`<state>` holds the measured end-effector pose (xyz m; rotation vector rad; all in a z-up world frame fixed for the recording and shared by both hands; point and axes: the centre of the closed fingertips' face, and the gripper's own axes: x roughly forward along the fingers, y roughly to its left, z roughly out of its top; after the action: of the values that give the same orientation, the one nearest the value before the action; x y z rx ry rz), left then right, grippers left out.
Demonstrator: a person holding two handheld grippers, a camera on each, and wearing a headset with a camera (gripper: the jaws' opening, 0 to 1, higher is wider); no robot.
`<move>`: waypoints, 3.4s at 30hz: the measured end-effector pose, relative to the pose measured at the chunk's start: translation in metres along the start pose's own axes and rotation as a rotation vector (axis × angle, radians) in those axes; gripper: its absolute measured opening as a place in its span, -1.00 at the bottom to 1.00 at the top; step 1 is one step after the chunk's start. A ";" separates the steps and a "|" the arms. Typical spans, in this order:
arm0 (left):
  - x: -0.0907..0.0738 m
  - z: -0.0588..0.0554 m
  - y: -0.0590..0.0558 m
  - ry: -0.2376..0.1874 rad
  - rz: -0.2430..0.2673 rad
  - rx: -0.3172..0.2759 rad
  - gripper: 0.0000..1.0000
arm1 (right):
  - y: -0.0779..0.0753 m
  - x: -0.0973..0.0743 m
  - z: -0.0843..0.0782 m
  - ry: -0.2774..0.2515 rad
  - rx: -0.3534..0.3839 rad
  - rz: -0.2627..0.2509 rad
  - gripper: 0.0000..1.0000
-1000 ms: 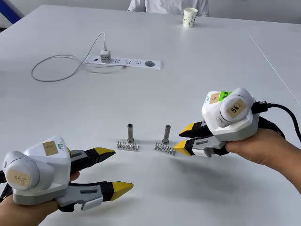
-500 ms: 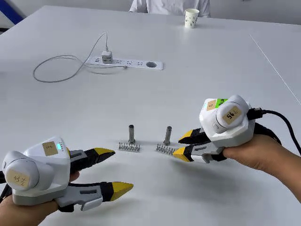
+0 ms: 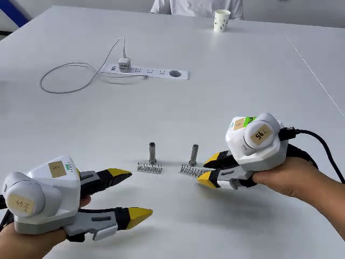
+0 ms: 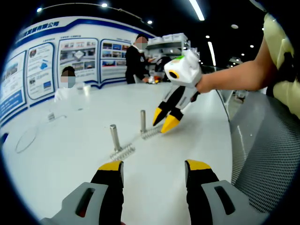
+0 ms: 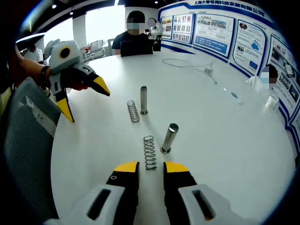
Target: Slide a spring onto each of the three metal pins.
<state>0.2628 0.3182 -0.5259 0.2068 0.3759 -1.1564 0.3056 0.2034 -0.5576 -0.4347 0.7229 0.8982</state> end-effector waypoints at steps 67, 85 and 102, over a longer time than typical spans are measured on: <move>0.016 0.014 -0.010 0.002 -0.052 0.050 0.04 | 0.015 -0.013 -0.003 0.026 -0.043 0.037 -0.78; 0.021 0.019 -0.013 -0.008 -0.067 0.061 0.01 | 0.043 -0.020 0.018 0.022 -0.133 0.110 -0.78; 0.027 0.023 -0.019 -0.009 -0.094 0.084 -0.04 | 0.060 -0.022 0.028 0.021 -0.192 0.160 -0.78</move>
<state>0.2592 0.2796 -0.5151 0.2591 0.3326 -1.2668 0.2571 0.2424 -0.5253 -0.5622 0.7006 1.1207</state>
